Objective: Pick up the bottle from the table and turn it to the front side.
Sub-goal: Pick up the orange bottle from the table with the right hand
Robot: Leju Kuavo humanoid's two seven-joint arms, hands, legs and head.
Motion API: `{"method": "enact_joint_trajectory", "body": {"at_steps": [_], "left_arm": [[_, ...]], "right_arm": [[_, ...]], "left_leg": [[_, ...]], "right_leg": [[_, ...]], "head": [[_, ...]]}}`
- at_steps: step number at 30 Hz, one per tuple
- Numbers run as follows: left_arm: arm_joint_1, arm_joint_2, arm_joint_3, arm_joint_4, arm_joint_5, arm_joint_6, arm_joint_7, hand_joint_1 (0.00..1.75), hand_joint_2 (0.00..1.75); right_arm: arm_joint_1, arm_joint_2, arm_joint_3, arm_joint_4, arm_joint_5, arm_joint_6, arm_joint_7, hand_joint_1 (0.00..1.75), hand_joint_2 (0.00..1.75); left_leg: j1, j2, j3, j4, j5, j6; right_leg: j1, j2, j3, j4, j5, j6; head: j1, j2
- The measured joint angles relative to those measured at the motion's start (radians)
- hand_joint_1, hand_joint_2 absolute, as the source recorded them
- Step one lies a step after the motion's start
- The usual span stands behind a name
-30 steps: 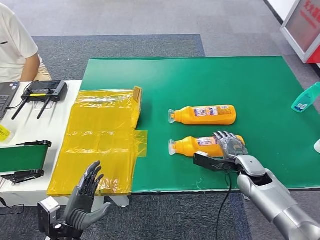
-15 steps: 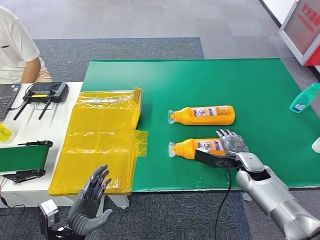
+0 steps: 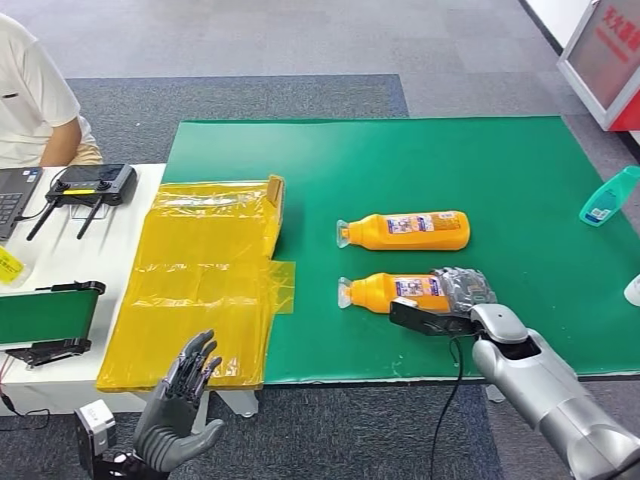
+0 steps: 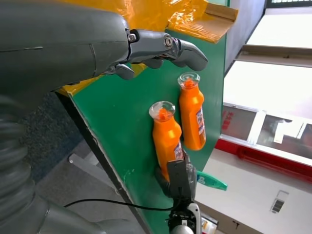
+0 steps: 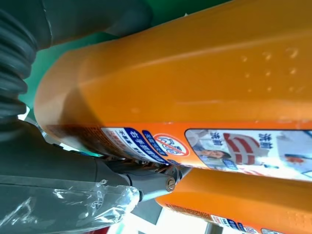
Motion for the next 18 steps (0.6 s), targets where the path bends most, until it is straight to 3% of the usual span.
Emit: {"method": "enact_joint_trajectory", "body": {"at_steps": [9,13,18], "left_arm": [[0.001,0.002,0.0,0.0,-0.037,0.022,-0.006,0.0,1.75],[0.002,-0.001,0.002,-0.004,-0.048,0.033,-0.006,0.0,1.75],[0.009,-0.018,0.01,-0.026,-0.051,0.034,-0.006,0.0,1.75]], "right_arm": [[0.036,0.002,-0.002,-0.041,-0.061,-0.045,-0.034,1.75,1.75],[0.128,0.029,-0.039,-0.147,-0.14,-0.103,-0.078,1.75,1.75],[0.291,0.11,-0.101,-0.345,-0.272,-0.142,-0.141,1.75,1.75]], "left_leg": [[0.0,0.0,0.0,0.0,-0.002,-0.001],[0.001,0.0,0.0,0.0,-0.004,-0.004],[0.002,0.0,-0.001,-0.001,-0.005,-0.005]], "right_leg": [[0.001,0.0,0.0,0.0,-0.003,-0.001],[0.002,0.0,0.0,0.0,-0.004,-0.003],[0.003,0.0,-0.001,0.001,-0.007,-0.004]], "head": [[0.0,0.0],[0.0,0.0],[0.0,0.0]]}}
